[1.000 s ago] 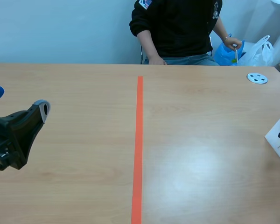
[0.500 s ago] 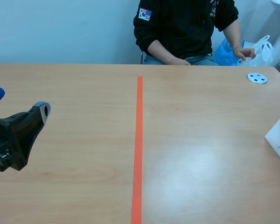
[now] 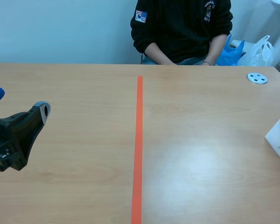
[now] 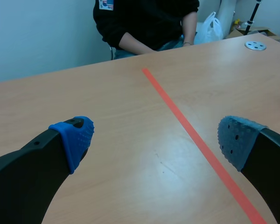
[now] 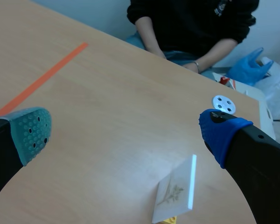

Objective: Sort the leaf by its shape. The table is split by an orange tape line. A compound leaf with several leaflets goes to the left side, a simple leaf with one blade goes to the right side. Return to the home posture when a red brick is placed on the table.

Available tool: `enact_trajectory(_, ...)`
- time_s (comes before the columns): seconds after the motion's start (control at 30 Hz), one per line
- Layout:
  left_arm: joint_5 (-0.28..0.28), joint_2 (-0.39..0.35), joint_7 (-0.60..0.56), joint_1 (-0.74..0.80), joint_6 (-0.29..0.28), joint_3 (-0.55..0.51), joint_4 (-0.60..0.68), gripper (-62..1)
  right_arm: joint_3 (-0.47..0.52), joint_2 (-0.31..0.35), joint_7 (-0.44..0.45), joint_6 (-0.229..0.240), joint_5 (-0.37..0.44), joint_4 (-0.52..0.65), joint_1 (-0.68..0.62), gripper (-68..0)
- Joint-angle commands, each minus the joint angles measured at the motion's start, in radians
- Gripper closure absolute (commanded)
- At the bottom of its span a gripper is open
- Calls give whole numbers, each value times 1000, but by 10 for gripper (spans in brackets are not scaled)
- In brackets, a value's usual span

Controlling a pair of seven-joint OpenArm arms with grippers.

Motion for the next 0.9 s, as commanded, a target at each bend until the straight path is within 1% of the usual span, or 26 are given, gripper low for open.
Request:
enact_trajectory(0.0,-6,-1,-16,2,-1,-6,9,-570,9,16,13,11,11,10,11,-679)
enact_trajectory(0.13,8,-1,-18,2,-1,-6,9,-570,9,16,24,47,47,28,0,-679)
enact_trajectory(0.27,15,0,-18,2,-1,-6,9,-570,9,16,22,48,112,28,0,-679)
enact_trajectory(0.47,18,0,-21,2,-1,-6,9,-570,9,15,-3,48,129,29,0,-679)
enact_trajectory(0.87,18,0,-30,-1,-1,-6,9,-570,8,10,-7,48,128,28,-2,-679)
